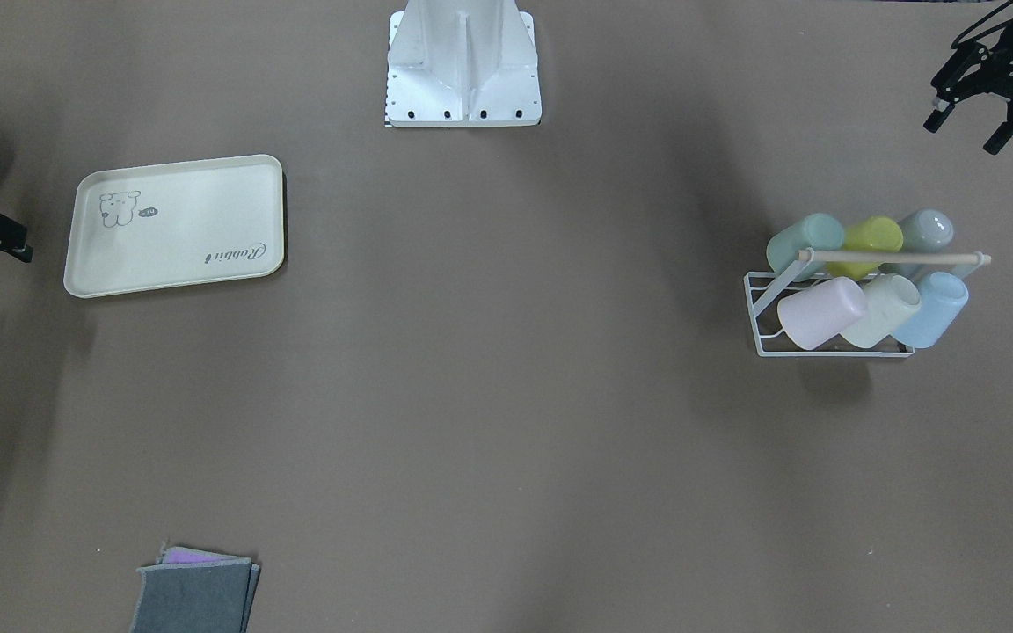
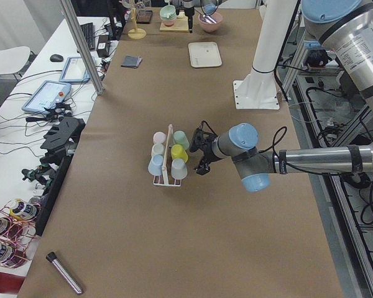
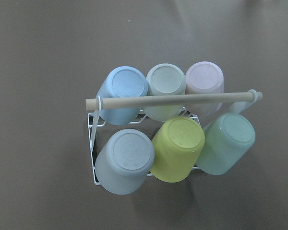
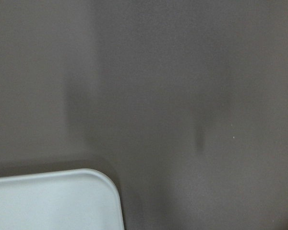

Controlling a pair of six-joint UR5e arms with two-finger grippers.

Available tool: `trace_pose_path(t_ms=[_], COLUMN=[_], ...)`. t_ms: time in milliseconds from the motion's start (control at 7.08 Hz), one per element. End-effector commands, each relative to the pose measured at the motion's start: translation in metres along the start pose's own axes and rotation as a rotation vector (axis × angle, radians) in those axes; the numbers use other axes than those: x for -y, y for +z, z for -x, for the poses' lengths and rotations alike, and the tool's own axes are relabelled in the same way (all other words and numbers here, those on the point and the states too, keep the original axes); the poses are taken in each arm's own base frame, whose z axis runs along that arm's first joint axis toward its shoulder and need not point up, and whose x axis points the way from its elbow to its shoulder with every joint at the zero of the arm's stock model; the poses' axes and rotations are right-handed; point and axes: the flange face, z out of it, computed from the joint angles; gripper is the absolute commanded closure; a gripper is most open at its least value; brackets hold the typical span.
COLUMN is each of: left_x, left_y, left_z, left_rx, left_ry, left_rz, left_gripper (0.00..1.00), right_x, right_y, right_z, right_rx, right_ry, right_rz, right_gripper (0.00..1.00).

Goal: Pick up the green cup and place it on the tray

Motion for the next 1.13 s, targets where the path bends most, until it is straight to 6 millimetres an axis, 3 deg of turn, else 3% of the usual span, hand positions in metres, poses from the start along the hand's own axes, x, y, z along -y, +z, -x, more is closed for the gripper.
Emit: trace_pose_path(t_ms=[0,565,706,988], left_x=[-0.011,-0.021,-0.028,-0.044], left_y=[0.028,0.017,0.023,0.031], left_z=[-0.023,-0.063,-0.072,-0.083], left_rx=[0.036,-0.008,0.016,0.070], left_ry=[0.039,0.009,0.035,0.096], left_rz=[-0.038,-0.143,-0.168,-0.227], left_gripper=[0.02,0.02,0.02,0.02], right_x=[-0.008,-0.020,-0.022,-0.024], right_y=[0.022,0.043,0.047,0.049], right_z=[0.022,0.041,0.044,0.044], right_rx=[-0.025,-0.024,-0.023,-0.025], right_ry=[0.025,0.023,0.019,0.020], right_rz=[-0.013,0.018,0.027,0.034], right_gripper=[0.01,0.05,0.06,0.23])
